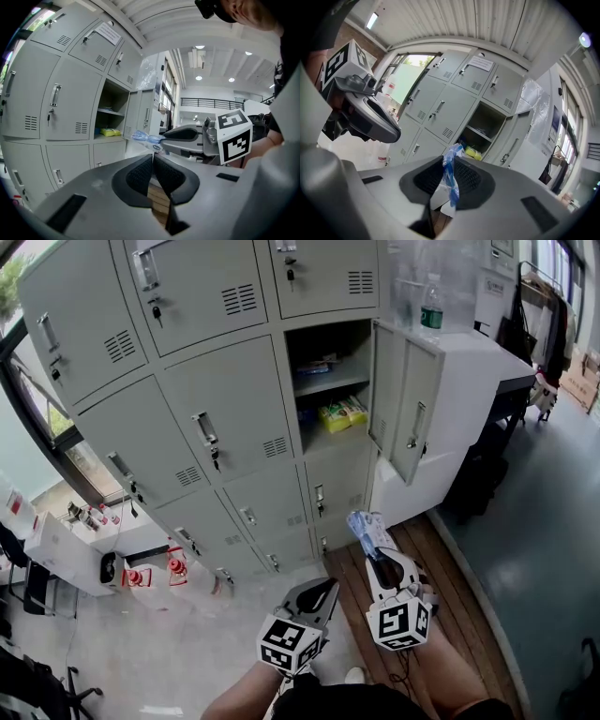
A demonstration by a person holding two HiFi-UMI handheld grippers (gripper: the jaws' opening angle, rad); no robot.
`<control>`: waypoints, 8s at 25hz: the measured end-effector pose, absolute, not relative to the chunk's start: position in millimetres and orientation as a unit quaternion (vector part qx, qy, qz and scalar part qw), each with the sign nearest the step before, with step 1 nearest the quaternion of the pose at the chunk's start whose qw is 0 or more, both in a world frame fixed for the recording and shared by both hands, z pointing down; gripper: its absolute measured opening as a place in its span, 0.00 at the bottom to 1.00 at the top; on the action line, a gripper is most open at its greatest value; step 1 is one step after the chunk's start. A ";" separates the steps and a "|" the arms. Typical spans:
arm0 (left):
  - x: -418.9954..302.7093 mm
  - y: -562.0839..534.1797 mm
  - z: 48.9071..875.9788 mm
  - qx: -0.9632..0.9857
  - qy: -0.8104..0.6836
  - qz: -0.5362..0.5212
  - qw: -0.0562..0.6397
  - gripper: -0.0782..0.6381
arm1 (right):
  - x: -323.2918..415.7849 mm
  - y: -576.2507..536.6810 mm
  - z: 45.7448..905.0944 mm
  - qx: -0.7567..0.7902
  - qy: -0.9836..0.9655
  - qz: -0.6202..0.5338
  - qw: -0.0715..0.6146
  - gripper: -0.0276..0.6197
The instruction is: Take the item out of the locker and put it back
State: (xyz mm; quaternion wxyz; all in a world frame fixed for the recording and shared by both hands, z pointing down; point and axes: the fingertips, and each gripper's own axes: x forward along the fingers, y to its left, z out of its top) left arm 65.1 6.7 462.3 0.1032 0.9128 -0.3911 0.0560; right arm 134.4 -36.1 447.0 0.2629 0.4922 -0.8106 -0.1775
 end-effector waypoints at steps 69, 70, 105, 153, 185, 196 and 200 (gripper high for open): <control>-54.1 -192.2 442.7 0.921 -0.379 0.051 0.078 0.14 | 33.8 -289.8 431.0 0.498 -0.777 -0.228 0.310 0.23; -51.1 -199.1 442.2 0.920 -0.382 0.050 0.078 0.14 | 35.3 -299.0 432.3 0.493 -0.778 -0.231 0.313 0.23; -15.3 -332.3 480.5 0.889 -0.440 0.072 0.108 0.14 | 16.4 -475.5 517.3 0.337 -0.803 -0.305 0.386 0.23; -43.9 -276.8 466.3 0.899 -0.421 0.064 0.100 0.14 | 23.1 -411.4 497.4 0.391 -0.800 -0.264 0.371 0.26; -84.1 -95.4 476.9 0.926 -0.355 0.055 0.119 0.14 | -7.3 -133.2 458.5 0.507 -0.849 0.034 0.141 0.12; -39.3 -77.0 474.7 0.922 -0.361 0.051 0.129 0.14 | 23.4 -101.0 457.0 0.490 -0.860 0.043 0.135 0.12; -21.7 -65.2 472.9 0.918 -0.370 0.052 0.130 0.14 | 39.5 -89.3 455.2 0.478 -0.867 0.043 0.134 0.12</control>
